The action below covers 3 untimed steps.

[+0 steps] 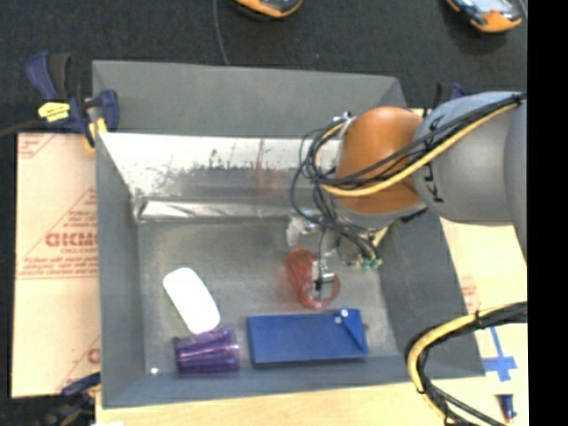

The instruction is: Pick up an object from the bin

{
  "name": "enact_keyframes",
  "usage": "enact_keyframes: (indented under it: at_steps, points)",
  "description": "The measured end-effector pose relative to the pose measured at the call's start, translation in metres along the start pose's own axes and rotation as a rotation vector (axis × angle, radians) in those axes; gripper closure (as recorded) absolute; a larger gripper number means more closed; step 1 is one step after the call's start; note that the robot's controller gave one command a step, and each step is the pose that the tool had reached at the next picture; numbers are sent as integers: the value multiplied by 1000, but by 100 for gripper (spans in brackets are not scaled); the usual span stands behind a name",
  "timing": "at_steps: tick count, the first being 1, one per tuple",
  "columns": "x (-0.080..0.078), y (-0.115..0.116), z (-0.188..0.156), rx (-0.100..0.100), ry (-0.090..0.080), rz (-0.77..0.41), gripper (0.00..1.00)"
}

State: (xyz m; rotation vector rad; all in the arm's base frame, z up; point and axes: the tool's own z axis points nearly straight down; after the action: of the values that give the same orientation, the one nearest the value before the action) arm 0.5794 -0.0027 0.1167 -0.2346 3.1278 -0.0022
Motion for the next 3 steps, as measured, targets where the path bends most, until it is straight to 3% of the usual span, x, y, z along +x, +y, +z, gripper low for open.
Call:
enact_keyframes:
  at_steps: [1,2,3]
  points:
    - [27,20,-9,2,-3,-179,0]
    - [45,21,7,0,0,-218,0]
    - [71,37,46,2,-10,-203,0]
